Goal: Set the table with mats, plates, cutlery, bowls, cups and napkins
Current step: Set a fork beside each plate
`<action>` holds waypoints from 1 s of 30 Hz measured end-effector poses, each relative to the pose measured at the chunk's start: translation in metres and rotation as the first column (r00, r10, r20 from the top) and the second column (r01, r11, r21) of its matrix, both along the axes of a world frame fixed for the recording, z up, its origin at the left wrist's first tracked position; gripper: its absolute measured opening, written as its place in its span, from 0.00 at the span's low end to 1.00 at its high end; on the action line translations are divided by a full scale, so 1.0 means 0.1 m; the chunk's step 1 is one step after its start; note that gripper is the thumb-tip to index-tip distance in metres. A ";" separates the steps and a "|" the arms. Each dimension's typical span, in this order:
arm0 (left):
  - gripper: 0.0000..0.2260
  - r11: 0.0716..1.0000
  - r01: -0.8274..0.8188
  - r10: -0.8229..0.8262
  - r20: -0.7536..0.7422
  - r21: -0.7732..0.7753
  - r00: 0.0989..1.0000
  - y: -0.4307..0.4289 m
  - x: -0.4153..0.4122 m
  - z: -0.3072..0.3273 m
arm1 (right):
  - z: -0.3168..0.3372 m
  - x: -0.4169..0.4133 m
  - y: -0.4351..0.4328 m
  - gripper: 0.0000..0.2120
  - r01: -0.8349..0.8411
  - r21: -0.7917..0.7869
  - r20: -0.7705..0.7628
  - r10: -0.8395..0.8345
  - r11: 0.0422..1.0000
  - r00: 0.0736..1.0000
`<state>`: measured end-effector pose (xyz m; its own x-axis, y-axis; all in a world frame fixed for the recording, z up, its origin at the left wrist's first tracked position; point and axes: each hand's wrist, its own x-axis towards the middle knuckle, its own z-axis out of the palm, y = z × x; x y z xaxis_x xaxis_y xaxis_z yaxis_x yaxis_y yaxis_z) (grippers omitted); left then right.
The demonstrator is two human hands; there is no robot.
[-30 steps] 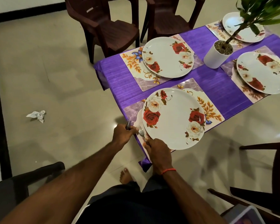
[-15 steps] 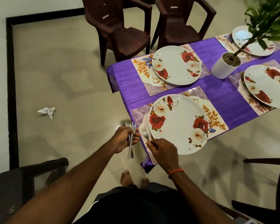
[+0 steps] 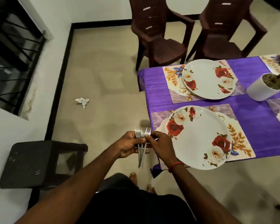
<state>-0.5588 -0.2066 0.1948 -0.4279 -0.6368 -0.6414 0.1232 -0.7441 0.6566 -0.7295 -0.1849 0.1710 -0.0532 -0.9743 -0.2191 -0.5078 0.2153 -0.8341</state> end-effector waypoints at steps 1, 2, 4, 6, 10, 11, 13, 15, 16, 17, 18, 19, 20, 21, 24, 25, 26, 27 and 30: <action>0.12 1.000 -0.023 0.023 0.016 -0.007 1.000 0.03 0.04 0.01 | 0.00 0.05 -0.02 0.13 -0.016 0.012 0.030 0.015 1.000 0.999; 0.12 0.999 -0.038 0.039 0.031 -0.015 0.999 0.05 0.09 0.02 | 0.02 0.11 -0.03 0.11 -0.013 0.021 0.061 0.012 1.000 0.998; 0.12 0.999 -0.044 0.045 0.051 -0.022 0.998 0.05 0.19 0.03 | 0.06 0.20 -0.05 0.08 0.020 0.028 0.119 -0.023 0.999 0.993; 0.12 0.999 -0.038 0.040 0.060 -0.020 0.997 0.00 0.30 0.07 | 0.09 0.31 -0.09 0.07 0.066 0.027 0.163 -0.069 0.997 0.984; 0.11 0.998 -0.062 0.064 0.073 -0.018 0.995 -0.24 0.50 0.08 | 0.13 0.54 -0.28 0.06 0.162 0.096 0.275 -0.182 0.982 0.944; 0.10 0.997 -0.077 0.078 0.085 -0.014 0.993 -0.32 0.56 0.07 | 0.14 0.61 -0.37 0.05 0.160 0.114 0.286 -0.187 0.980 0.940; 0.08 0.996 -0.092 0.091 0.121 0.000 0.988 -0.46 0.69 0.03 | 0.16 0.75 -0.53 0.05 0.147 0.128 0.296 -0.179 0.981 0.938; 0.08 0.996 -0.088 0.086 0.137 0.007 0.987 -0.62 0.86 0.02 | 0.20 0.91 -0.72 0.06 0.146 0.121 0.305 -0.177 0.982 0.936; 0.08 0.996 -0.083 0.081 0.139 0.011 0.987 -0.71 0.95 0.02 | 0.23 1.01 -0.81 0.06 0.146 0.121 0.305 -0.177 0.982 0.936; 0.09 0.997 -0.079 0.076 0.141 0.016 0.987 -0.79 1.05 0.03 | 0.25 1.09 -0.90 0.07 0.147 0.125 0.306 -0.180 0.981 0.935; 0.11 0.997 -0.079 0.075 0.150 0.020 0.986 -0.86 1.13 0.03 | 0.28 1.16 -0.98 0.07 0.147 0.126 0.307 -0.180 0.981 0.935; 0.13 0.996 -0.082 0.077 0.161 0.022 0.984 -0.95 1.24 0.04 | 0.30 1.26 -1.07 0.07 0.149 0.120 0.306 -0.179 0.982 0.935; 0.15 0.996 -0.088 0.083 0.177 0.023 0.981 -1.03 1.33 0.04 | 0.31 1.34 -1.15 0.07 0.152 0.115 0.304 -0.180 0.982 0.936; 0.17 0.995 -0.098 0.092 0.195 0.022 0.977 -1.11 1.44 0.03 | 0.32 1.43 -1.23 0.07 0.160 0.110 0.304 -0.186 0.981 0.934; 0.21 0.993 -0.122 0.119 0.224 -0.001 0.967 -1.35 1.72 -0.04 | 0.33 1.68 -1.43 0.07 0.181 0.105 0.317 -0.206 0.978 0.926; 0.22 0.993 -0.116 0.115 0.237 -0.013 0.965 -1.42 1.80 -0.06 | 0.33 1.75 -1.48 0.07 0.183 0.108 0.318 -0.208 0.977 0.925; 0.22 0.994 -0.103 0.105 0.254 -0.022 0.961 -1.49 1.87 -0.08 | 0.33 1.82 -1.52 0.07 0.183 0.113 0.318 -0.210 0.977 0.925; 0.23 0.995 -0.091 0.095 0.269 -0.028 0.958 -1.55 1.92 -0.11 | 0.32 1.87 -1.55 0.07 0.180 0.122 0.316 -0.210 0.976 0.925; 0.24 0.997 -0.076 0.082 0.288 -0.030 0.954 -1.72 2.02 -0.18 | 0.32 1.96 -1.69 0.07 0.164 0.135 0.299 -0.198 0.977 0.934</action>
